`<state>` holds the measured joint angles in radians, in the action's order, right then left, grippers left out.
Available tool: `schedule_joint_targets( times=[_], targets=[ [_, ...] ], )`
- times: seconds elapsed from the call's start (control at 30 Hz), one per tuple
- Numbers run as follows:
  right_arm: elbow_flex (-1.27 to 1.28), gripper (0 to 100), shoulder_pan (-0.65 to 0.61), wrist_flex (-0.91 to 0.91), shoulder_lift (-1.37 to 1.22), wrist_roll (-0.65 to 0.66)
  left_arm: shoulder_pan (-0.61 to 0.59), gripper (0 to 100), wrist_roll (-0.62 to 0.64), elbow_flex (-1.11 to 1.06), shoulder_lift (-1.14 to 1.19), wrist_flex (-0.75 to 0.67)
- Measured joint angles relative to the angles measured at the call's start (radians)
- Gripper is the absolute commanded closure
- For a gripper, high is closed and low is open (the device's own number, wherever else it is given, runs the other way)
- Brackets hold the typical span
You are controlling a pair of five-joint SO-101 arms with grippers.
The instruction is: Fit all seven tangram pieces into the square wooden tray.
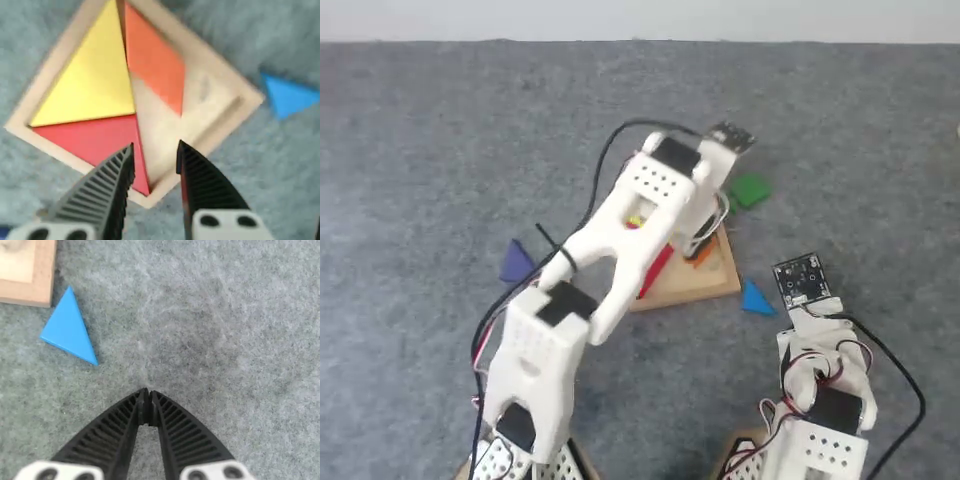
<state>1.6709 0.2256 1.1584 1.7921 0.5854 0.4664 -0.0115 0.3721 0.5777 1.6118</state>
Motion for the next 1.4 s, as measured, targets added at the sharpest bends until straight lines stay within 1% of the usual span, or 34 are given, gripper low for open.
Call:
schedule_joint_targets(
  times=[0.13, 0.2, 0.27, 0.43, 0.63, 0.77, 1.0, 1.2, 1.4],
  targets=[
    [0.000, 98.7, 0.000, 0.000, 0.000, 0.000, -0.011, 87, -0.017, -0.310, -0.097, -0.175],
    [0.000, 98.7, 0.000, 0.000, 0.000, 0.000, -0.008, 87, -0.020, -0.419, -0.132, -0.253],
    [0.000, 98.7, 0.000, 0.000, 0.000, 0.000, -0.008, 87, -0.018, -0.463, -0.160, -0.298],
    [0.000, 98.7, 0.000, 0.000, 0.000, 0.000, -0.008, 87, -0.018, -0.466, -0.163, -0.322],
    [0.000, 98.7, 0.000, 0.000, 0.000, 0.000, 0.020, 87, -0.018, -0.371, -0.104, -0.321],
    [0.000, 98.7, 0.000, 0.000, 0.000, 0.000, 0.049, 87, -0.018, -0.287, -0.049, -0.292],
    [0.000, 98.7, 0.000, 0.000, 0.000, 0.000, 0.051, 87, -0.020, -0.124, 0.084, -0.279],
    [0.000, 98.7, 0.000, 0.000, 0.000, 0.000, 0.021, 87, -0.021, 0.060, 0.189, -0.207],
    [0.000, 98.7, 0.000, 0.000, 0.000, 0.000, 0.017, 87, -0.035, 0.224, 0.264, -0.124]
  ],
)
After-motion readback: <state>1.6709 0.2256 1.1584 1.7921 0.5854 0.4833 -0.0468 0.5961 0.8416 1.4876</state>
